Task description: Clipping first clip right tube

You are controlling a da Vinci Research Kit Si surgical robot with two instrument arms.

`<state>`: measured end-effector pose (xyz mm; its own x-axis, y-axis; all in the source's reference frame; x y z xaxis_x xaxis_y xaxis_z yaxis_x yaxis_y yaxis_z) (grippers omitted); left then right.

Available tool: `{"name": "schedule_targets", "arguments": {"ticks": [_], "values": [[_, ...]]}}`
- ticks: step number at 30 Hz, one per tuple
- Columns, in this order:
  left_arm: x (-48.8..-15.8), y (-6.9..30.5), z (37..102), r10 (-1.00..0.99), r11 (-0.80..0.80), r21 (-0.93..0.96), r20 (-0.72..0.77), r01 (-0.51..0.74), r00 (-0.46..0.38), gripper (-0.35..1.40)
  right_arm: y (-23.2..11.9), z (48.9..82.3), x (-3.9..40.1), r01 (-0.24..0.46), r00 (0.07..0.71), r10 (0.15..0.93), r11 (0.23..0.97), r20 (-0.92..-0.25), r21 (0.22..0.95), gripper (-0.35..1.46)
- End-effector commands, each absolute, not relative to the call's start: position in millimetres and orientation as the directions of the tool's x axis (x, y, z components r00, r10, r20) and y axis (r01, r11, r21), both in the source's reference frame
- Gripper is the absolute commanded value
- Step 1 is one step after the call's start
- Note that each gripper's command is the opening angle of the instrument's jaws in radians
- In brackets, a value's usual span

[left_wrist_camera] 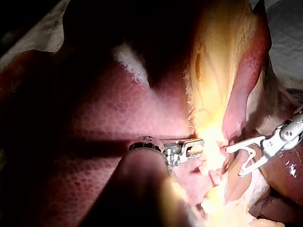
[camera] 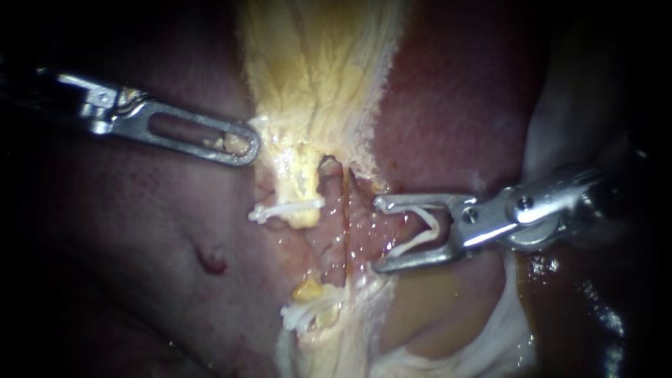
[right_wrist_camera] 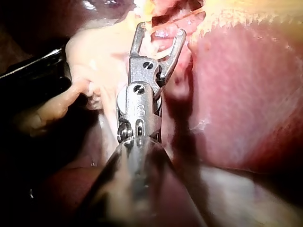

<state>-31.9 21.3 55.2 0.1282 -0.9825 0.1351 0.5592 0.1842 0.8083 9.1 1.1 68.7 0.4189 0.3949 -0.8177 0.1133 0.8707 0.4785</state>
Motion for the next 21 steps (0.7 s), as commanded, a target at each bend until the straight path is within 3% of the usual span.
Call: {"name": "schedule_targets", "arguments": {"ticks": [1, 15, 21], "values": [[-32.0, 21.3, 55.2, -0.982, 0.184, 0.807, 0.135, 0.561, 0.128, -0.35, 1.0, 69.0, 9.3, 0.109, 0.420, 0.398, 0.870, -0.815, 0.481, 0.50], [-31.9, 21.2, 55.3, -0.982, 0.185, 0.807, 0.135, 0.561, 0.128, -0.35, -0.9, 73.6, 12.6, 0.120, 0.427, 0.450, 0.831, -0.785, 0.542, 0.50], [-31.9, 21.2, 55.3, -0.982, 0.185, 0.807, 0.135, 0.561, 0.128, -0.35, -0.9, 73.8, 13.5, 0.110, 0.361, 0.531, 0.792, -0.766, 0.601, 0.50]]}}
